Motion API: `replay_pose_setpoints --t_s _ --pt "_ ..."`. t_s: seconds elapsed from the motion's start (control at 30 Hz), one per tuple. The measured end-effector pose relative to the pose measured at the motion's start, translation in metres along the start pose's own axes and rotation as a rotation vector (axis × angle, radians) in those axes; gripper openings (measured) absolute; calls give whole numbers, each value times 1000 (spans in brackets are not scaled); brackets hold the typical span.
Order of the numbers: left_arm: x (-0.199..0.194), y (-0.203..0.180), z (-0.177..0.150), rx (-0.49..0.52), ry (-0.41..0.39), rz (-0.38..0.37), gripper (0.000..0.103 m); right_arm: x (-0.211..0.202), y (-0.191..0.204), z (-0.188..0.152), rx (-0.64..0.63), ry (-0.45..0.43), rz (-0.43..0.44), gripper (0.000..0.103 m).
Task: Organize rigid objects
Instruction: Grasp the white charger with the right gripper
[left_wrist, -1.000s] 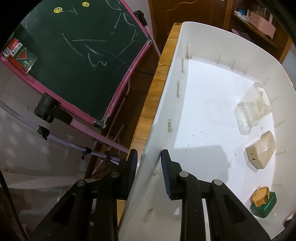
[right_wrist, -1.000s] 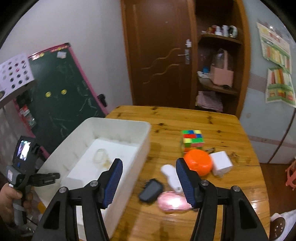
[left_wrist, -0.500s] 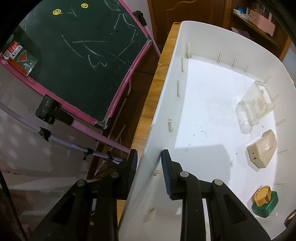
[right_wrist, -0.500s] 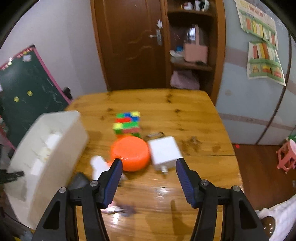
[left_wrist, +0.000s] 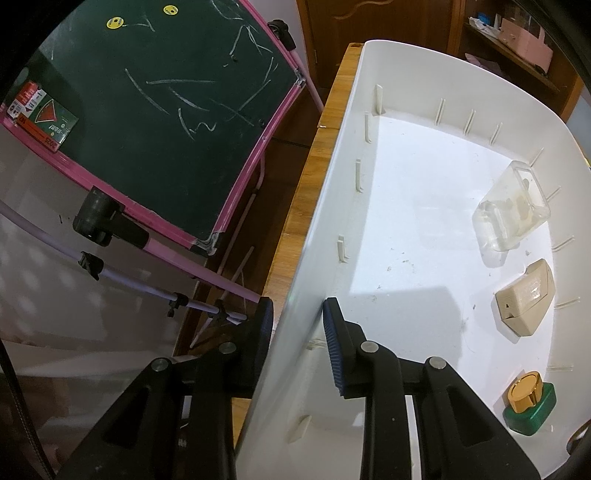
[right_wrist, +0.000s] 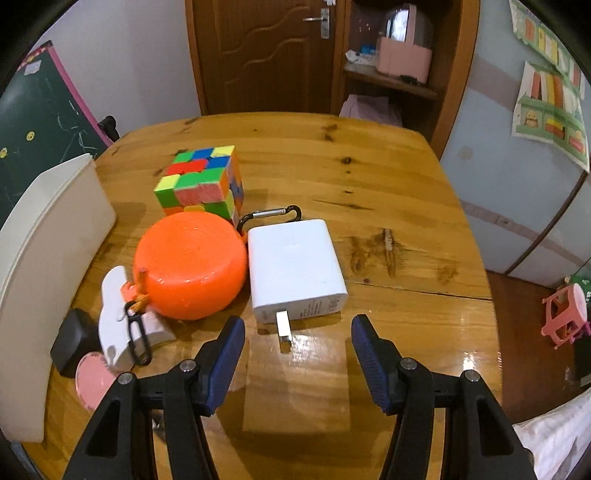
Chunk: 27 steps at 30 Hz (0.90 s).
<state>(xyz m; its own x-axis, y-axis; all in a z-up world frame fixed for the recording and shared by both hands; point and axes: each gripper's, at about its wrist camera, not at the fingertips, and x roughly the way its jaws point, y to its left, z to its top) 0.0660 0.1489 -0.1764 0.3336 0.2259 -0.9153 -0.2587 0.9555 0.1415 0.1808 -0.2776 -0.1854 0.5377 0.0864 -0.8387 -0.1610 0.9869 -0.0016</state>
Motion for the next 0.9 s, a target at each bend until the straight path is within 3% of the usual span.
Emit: replay_pose_setpoints --t_s 0.5,0.9 --pt "0 1 0 -5 -1 -2 31 25 4 18 -7 9 -13 58" --pt "-1 2 -1 -8 -10 -9 31 -1 5 7 63 -19 -60 56"
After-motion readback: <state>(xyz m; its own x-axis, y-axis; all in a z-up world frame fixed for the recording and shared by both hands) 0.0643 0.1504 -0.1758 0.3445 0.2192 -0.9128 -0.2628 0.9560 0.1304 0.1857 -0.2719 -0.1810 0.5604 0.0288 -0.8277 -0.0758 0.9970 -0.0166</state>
